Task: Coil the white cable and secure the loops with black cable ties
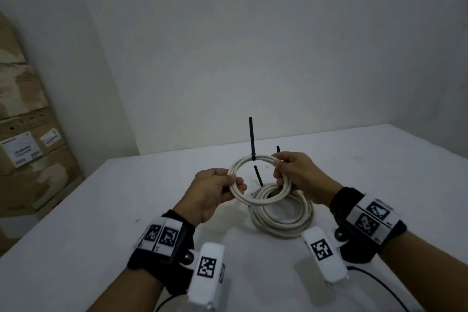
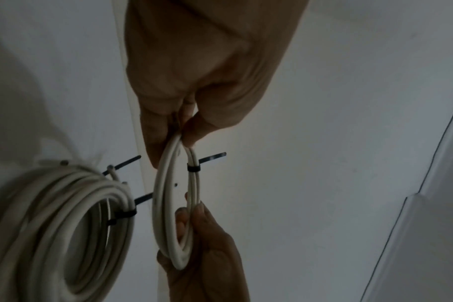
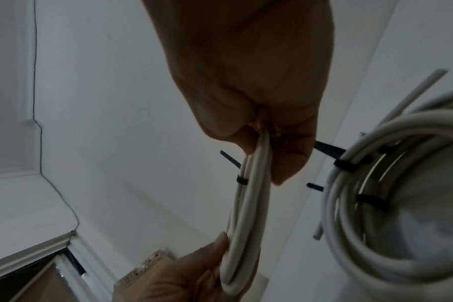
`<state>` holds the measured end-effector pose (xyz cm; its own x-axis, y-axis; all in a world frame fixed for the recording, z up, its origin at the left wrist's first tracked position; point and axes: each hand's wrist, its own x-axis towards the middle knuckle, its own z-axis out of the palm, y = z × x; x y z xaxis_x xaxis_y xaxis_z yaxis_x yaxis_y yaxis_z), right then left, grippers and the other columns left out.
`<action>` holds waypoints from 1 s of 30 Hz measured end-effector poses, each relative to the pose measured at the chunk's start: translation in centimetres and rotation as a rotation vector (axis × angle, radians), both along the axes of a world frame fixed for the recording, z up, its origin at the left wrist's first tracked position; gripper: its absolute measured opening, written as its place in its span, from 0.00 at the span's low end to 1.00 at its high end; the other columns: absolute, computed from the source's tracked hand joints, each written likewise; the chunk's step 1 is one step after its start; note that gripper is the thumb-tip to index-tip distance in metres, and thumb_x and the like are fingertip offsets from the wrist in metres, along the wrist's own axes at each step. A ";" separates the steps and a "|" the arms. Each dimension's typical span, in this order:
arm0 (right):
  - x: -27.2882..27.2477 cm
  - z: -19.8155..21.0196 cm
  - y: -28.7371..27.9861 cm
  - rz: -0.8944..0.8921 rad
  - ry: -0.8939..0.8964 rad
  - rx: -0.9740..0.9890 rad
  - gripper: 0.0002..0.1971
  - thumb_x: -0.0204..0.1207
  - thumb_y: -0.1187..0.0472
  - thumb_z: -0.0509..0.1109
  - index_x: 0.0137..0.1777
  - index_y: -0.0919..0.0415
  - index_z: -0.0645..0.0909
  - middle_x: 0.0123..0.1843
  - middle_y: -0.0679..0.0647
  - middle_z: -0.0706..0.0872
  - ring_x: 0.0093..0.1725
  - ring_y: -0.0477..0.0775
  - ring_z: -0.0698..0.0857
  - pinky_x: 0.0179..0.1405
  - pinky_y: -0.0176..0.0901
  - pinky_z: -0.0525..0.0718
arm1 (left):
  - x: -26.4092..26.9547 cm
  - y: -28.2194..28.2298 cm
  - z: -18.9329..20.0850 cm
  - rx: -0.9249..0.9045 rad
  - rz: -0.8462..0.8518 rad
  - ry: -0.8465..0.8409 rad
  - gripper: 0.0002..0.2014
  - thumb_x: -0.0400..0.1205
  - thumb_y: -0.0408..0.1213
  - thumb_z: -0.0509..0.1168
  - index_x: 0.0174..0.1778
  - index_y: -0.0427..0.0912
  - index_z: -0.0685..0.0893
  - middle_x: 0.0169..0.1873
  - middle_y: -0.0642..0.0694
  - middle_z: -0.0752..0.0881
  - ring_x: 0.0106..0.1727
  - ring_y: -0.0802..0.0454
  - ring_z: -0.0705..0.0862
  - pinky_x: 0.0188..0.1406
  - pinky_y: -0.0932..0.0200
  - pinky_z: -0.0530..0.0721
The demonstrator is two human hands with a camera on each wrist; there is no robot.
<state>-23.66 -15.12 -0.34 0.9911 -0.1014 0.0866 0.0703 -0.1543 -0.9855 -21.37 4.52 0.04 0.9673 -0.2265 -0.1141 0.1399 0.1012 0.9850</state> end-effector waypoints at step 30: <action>0.4 -3.3 -5.6 -0.243 0.145 -0.695 0.20 0.79 0.45 0.66 0.66 0.54 0.79 0.58 0.51 0.83 0.30 0.50 0.82 0.19 0.36 0.77 | 2.7 -4.8 -3.9 0.501 0.245 -0.229 0.14 0.76 0.43 0.74 0.32 0.39 0.81 0.29 0.45 0.82 0.33 0.48 0.80 0.35 0.60 0.74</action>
<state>-23.28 -20.74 -3.65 0.9540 -0.2886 0.0811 -0.1682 -0.7393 -0.6520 -18.70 -0.24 -3.90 0.9972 0.0336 0.0675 -0.0497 -0.3803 0.9235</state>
